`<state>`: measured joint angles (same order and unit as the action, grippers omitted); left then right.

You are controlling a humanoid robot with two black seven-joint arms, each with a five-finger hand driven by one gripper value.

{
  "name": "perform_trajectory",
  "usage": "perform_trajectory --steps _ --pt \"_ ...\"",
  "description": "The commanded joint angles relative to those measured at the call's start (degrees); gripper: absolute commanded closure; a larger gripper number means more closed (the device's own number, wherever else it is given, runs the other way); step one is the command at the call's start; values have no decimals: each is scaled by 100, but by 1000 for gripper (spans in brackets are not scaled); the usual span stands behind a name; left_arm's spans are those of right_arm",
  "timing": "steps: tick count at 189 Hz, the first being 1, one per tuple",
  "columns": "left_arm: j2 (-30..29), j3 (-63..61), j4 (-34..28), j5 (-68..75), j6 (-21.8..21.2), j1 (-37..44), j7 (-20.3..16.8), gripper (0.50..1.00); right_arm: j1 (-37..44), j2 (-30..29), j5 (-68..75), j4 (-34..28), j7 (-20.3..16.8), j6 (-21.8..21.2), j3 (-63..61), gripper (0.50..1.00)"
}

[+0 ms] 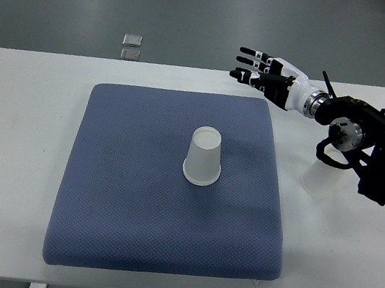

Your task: Stack paper cups

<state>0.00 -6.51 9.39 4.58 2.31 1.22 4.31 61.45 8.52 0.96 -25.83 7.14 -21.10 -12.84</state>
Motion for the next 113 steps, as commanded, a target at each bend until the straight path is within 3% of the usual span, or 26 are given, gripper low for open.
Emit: perform_trajectory --steps 1,113 --pt "0 0 1 -1 -21 10 0 500 -1 1 1 -1 7 0 0 585" --pt "0 -26 -43 -10 -56 1 0 500 25 177 -148 -1 7 -17 71 585"
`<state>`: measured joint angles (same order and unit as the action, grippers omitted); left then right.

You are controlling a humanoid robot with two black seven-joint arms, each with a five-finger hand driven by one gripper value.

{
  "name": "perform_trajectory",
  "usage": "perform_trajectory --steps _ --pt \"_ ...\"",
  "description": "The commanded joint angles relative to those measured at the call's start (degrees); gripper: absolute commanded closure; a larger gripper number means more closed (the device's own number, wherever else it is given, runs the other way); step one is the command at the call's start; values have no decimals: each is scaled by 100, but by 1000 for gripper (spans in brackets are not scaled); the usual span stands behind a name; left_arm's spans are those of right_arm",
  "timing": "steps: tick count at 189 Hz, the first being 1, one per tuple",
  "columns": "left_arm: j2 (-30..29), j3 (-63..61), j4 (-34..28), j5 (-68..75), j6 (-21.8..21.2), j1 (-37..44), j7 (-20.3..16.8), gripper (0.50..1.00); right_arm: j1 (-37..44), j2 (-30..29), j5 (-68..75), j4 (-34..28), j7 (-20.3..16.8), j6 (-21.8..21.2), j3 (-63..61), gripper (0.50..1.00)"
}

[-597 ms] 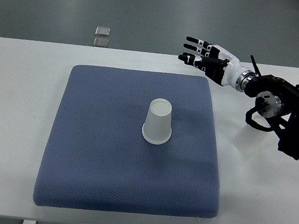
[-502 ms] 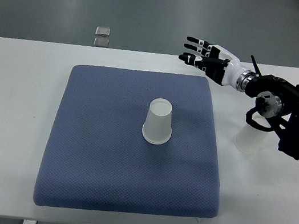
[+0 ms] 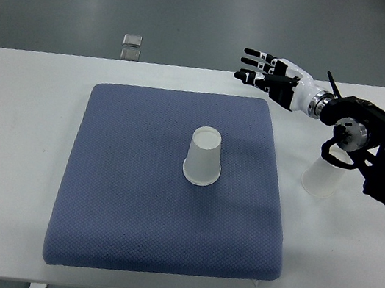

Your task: Stack paper cups

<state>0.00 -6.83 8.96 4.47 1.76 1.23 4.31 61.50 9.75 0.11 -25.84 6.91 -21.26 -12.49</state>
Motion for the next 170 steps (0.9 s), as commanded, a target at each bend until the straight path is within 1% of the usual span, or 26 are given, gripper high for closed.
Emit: perform_trajectory --steps 1,27,41,65,84,101,138,170 --pt "0 6 0 1 0 0 0 500 20 53 -81 0 29 -1 45 585" --pt "0 6 0 1 0 0 0 500 99 194 -529 -27 29 -18 80 585" --pt "0 6 0 1 0 0 0 500 169 237 -1022 -36 38 -18 89 585" --pt "0 6 0 1 0 0 0 500 301 519 -1856 -79 29 -54 133 585" --pt "0 6 0 1 0 0 0 500 450 668 -2550 -79 38 -54 536 587" --pt "0 6 0 1 0 0 0 500 626 914 -2788 -123 38 -80 906 587" --pt "0 6 0 1 0 0 0 500 846 1371 -3562 -510 47 -71 1899 587" --pt "0 6 0 1 0 0 0 500 872 1951 -4423 -1152 47 -27 2233 587"
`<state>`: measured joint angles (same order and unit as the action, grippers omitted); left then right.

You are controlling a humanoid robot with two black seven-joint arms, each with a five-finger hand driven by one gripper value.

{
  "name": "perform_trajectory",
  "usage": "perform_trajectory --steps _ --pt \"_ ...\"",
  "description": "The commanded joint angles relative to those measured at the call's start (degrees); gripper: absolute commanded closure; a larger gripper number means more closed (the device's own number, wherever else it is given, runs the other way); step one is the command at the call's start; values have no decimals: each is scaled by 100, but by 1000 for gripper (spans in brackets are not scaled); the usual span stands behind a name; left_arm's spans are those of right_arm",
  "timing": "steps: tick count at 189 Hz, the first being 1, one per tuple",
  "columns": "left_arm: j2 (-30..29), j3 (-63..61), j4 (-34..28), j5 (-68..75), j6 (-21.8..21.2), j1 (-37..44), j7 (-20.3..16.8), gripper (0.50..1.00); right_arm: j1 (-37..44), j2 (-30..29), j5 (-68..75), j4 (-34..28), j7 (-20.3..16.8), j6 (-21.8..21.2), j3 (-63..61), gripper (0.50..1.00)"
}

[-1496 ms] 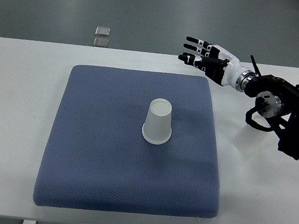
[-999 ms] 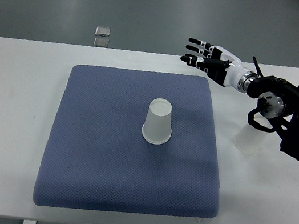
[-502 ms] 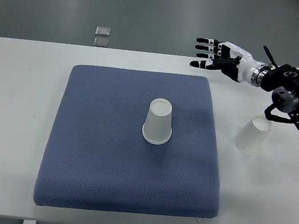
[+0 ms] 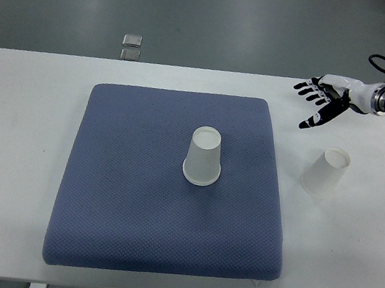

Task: Stack paper cups
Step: 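Move the right hand down over the white cup beside the cushion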

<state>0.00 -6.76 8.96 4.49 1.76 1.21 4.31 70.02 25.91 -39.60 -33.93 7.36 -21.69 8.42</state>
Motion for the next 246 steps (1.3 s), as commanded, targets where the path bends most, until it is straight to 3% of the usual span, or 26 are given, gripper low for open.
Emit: perform_trajectory --steps 1,50,159,246 --pt "0 -1 0 -1 0 -7 0 500 20 371 -487 -368 2 24 143 587" --pt "0 -1 0 -1 0 -7 0 500 20 889 -1208 -1151 73 15 160 587" --pt "0 -1 0 -1 0 2 0 500 -129 1250 -1639 -1880 117 50 231 587" --pt "0 -1 0 -1 0 -7 0 500 -560 1030 -2105 -1854 125 920 239 603"
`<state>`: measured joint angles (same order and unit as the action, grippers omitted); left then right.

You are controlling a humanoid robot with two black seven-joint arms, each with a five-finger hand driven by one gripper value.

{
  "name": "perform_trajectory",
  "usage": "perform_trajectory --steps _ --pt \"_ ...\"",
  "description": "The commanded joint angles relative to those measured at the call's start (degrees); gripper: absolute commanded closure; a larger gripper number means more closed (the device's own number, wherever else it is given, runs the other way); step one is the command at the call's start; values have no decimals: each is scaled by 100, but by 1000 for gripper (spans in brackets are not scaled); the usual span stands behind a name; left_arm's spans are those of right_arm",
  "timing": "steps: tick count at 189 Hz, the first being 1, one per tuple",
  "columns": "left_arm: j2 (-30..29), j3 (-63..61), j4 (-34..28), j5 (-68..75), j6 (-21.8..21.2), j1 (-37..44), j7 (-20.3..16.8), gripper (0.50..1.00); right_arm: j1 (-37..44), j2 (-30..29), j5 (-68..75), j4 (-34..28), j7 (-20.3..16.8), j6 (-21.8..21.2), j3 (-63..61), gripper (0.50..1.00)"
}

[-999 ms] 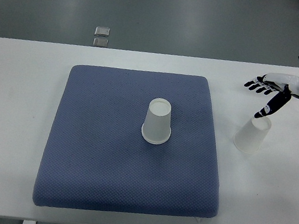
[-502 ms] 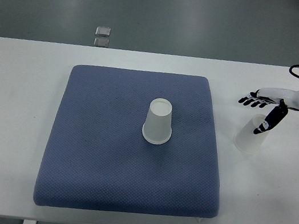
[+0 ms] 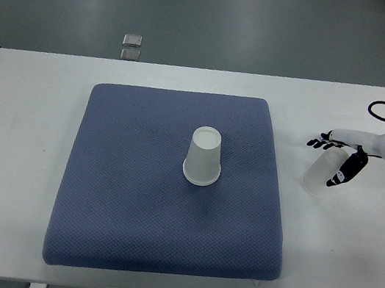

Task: Stack paper cups
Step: 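Move the right hand down over the white cup beside the cushion, then close the right hand's fingers around the white cup and lift it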

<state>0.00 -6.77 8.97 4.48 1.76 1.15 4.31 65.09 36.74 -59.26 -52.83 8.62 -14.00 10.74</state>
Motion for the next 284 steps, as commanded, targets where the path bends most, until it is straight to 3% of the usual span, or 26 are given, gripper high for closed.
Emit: perform_trajectory --steps 1,48,154,172,185,206,268,284 --pt "0 0 0 0 0 -1 0 500 -67 -53 -138 36 0 152 7 603" --pt "0 0 0 0 0 -1 0 500 -128 -61 -296 53 -9 178 16 701" --pt "0 0 0 0 0 -1 0 500 -128 -61 -419 220 -9 187 121 711" --pt "0 0 0 0 0 -1 0 500 -128 -61 -525 220 -9 178 121 748" --pt "0 0 0 0 0 -1 0 500 -137 -61 -577 220 -9 178 121 809" --pt "0 0 0 0 0 -1 0 500 -137 -96 -639 220 -9 178 121 844" --pt "0 0 0 0 0 -1 0 500 74 -70 -560 194 9 169 95 848" --pt "0 0 0 0 0 -1 0 500 364 -44 -525 141 167 116 86 846"
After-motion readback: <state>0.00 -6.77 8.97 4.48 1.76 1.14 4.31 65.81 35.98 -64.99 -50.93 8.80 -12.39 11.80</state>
